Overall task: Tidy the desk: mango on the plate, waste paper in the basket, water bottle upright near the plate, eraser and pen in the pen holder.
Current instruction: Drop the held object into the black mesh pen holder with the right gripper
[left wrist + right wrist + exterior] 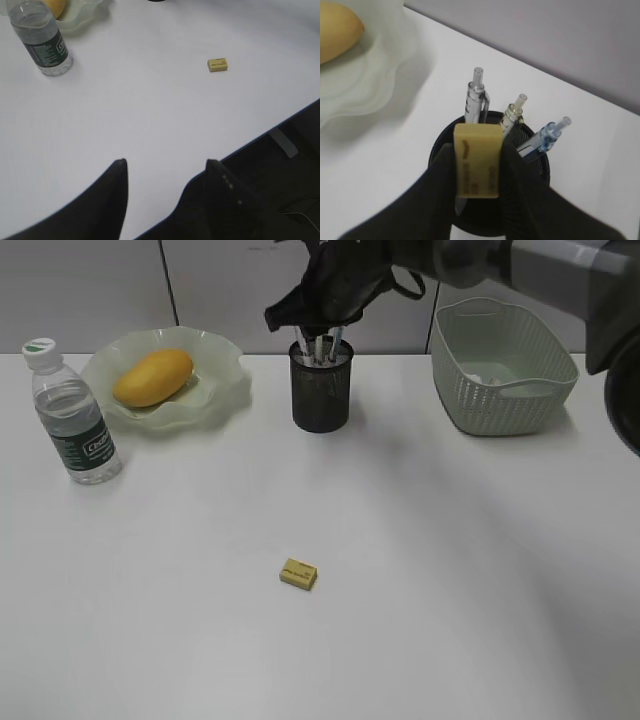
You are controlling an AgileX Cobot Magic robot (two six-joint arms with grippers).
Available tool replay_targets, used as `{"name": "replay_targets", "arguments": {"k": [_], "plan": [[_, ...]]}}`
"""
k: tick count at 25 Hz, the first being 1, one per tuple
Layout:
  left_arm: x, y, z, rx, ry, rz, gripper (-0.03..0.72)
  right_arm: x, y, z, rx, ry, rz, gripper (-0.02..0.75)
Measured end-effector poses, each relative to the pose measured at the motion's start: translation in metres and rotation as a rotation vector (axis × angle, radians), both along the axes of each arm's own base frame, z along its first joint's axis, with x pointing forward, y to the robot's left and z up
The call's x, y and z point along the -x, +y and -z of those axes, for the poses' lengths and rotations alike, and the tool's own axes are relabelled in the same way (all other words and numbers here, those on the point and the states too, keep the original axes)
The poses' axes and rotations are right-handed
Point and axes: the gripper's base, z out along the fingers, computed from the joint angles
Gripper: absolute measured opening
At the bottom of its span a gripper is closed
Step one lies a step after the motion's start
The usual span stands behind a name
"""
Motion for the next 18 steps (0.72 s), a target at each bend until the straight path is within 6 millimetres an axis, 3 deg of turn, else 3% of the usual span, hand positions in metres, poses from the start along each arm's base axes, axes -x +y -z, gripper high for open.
{"name": "replay_targets", "arguments": {"k": [5, 9, 11, 18], "plan": [[0.000, 0.000, 0.000, 0.000, 0.000, 0.000, 0.382, -0.006, 0.000, 0.022, 0.000, 0.019, 0.011, 0.253], [0.000, 0.000, 0.000, 0.000, 0.000, 0.000, 0.382, -0.007, 0.000, 0.020, -0.014, 0.002, 0.011, 0.501], [0.000, 0.000, 0.000, 0.000, 0.000, 0.000, 0.382, -0.007, 0.000, 0.020, -0.014, 0.002, 0.011, 0.567], [0.000, 0.000, 0.000, 0.000, 0.000, 0.000, 0.382, -0.001, -0.005, 0.011, 0.022, 0.055, 0.030, 0.571]]}}
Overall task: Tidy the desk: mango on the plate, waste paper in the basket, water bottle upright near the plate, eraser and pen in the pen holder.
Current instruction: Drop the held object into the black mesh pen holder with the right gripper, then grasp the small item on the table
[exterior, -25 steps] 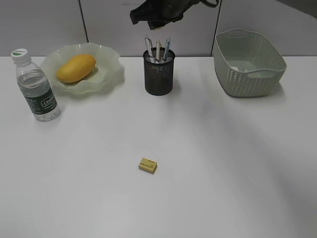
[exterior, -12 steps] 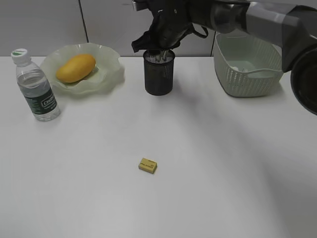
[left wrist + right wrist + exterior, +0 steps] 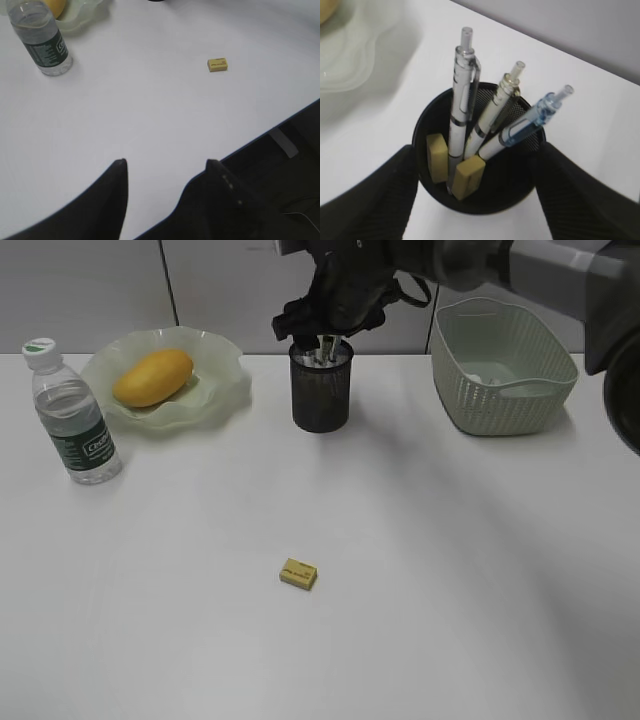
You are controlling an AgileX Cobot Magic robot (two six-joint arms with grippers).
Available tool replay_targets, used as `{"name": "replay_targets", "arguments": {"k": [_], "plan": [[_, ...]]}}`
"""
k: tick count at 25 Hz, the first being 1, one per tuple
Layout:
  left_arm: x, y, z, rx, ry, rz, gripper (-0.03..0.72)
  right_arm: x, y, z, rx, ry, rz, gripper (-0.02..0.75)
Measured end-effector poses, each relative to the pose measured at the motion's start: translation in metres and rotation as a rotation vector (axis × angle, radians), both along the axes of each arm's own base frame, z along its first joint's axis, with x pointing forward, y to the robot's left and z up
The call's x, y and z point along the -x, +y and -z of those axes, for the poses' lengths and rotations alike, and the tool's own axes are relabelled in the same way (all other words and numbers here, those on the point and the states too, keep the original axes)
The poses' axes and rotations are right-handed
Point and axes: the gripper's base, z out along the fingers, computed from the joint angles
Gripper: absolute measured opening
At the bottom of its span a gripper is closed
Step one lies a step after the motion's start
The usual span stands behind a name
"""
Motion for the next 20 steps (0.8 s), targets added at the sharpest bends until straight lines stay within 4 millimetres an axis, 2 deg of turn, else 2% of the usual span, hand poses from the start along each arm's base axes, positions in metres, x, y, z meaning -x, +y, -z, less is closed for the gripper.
{"name": "replay_targets", "arguments": {"k": [6, 14, 20], "plan": [[0.000, 0.000, 0.000, 0.000, 0.000, 0.000, 0.382, 0.018, -0.013, -0.039, 0.060, 0.077, 0.018, 0.571], [0.000, 0.000, 0.000, 0.000, 0.000, 0.000, 0.382, 0.049, -0.030, -0.081, 0.155, 0.228, -0.017, 0.544], [0.000, 0.000, 0.000, 0.000, 0.000, 0.000, 0.382, 0.074, -0.044, -0.117, 0.132, 0.229, -0.021, 0.540]]}}
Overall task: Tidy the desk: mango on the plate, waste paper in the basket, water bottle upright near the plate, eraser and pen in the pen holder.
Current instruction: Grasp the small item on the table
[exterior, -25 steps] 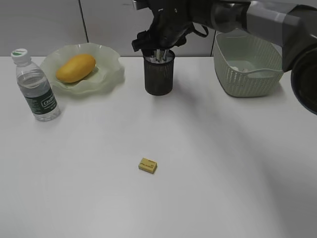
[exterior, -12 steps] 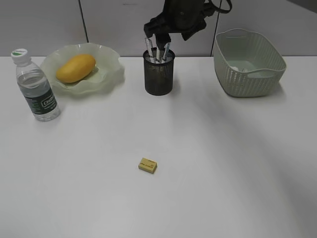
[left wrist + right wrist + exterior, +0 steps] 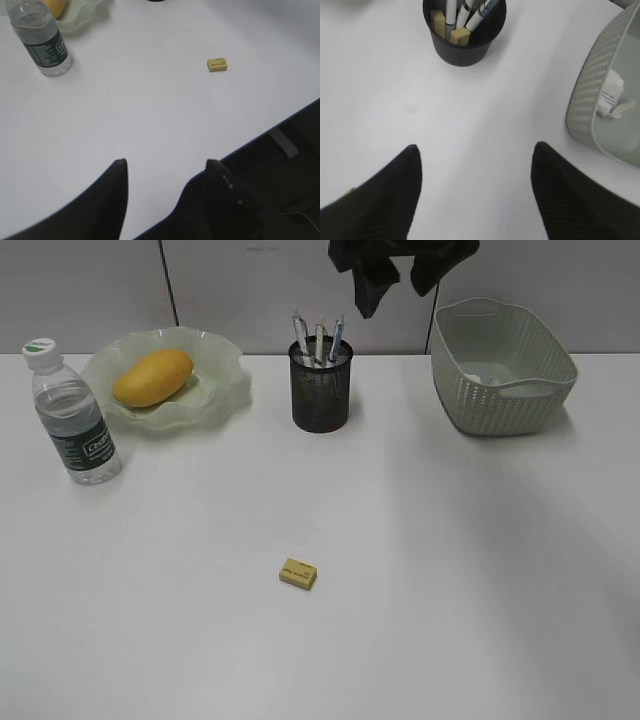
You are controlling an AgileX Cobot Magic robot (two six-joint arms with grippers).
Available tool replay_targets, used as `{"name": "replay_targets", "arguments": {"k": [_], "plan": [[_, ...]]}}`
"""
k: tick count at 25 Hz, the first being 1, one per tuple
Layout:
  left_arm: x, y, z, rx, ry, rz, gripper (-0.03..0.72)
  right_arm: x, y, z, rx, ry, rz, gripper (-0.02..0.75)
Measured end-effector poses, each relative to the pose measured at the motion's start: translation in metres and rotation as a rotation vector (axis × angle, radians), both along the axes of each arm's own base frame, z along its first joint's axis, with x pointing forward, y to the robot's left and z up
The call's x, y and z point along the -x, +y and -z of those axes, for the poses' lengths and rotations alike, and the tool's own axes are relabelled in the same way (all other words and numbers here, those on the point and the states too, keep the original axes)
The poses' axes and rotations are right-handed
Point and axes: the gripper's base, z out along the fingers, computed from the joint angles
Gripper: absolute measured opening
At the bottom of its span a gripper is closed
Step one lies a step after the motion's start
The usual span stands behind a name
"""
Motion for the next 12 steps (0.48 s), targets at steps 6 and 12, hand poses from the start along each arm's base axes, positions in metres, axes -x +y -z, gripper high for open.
{"name": "replay_targets", "arguments": {"k": [6, 12], "plan": [[0.000, 0.000, 0.000, 0.000, 0.000, 0.000, 0.382, 0.045, -0.028, -0.026, 0.013, 0.019, -0.003, 0.536], [0.000, 0.000, 0.000, 0.000, 0.000, 0.000, 0.382, 0.102, -0.064, -0.044, 0.023, 0.032, -0.003, 0.533]]}}
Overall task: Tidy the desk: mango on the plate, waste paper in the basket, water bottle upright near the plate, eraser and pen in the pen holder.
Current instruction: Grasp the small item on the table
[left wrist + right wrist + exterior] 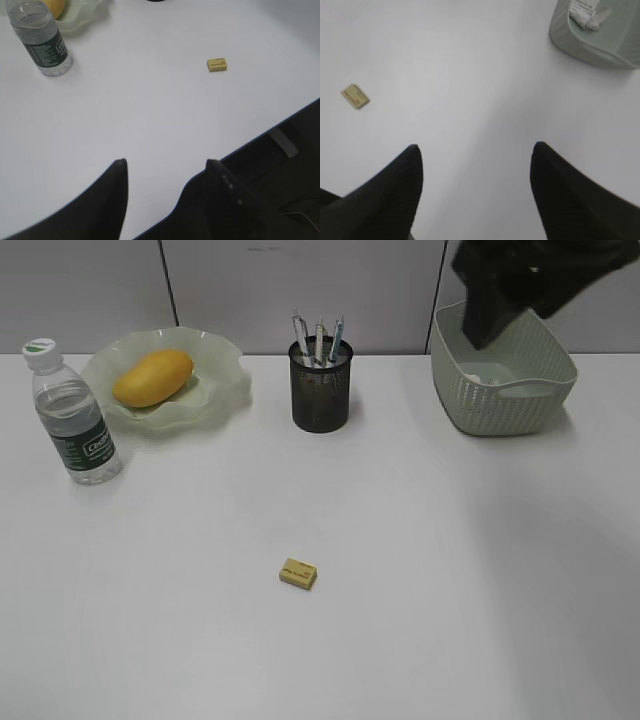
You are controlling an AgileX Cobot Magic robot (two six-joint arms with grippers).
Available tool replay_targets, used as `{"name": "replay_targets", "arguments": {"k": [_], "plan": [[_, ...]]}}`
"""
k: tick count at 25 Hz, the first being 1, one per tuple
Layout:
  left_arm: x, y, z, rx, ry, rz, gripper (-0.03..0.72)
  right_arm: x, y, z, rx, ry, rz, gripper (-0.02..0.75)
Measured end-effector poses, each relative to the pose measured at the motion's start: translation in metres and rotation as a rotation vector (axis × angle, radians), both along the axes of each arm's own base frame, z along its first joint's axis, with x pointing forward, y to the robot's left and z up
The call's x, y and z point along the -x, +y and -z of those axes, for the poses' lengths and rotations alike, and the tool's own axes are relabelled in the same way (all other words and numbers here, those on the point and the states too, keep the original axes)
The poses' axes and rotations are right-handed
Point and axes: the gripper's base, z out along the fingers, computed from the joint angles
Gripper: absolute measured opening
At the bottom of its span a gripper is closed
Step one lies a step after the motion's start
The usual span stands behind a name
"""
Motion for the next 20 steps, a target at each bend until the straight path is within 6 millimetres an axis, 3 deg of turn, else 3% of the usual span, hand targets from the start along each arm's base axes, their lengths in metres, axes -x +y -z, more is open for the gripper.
{"name": "replay_targets", "arguments": {"k": [7, 20], "plan": [[0.000, 0.000, 0.000, 0.000, 0.000, 0.000, 0.382, 0.073, -0.046, -0.005, -0.029, -0.047, -0.007, 0.532], [0.000, 0.000, 0.000, 0.000, 0.000, 0.000, 0.382, 0.185, -0.115, 0.031, -0.092, -0.151, -0.013, 0.529]]}}
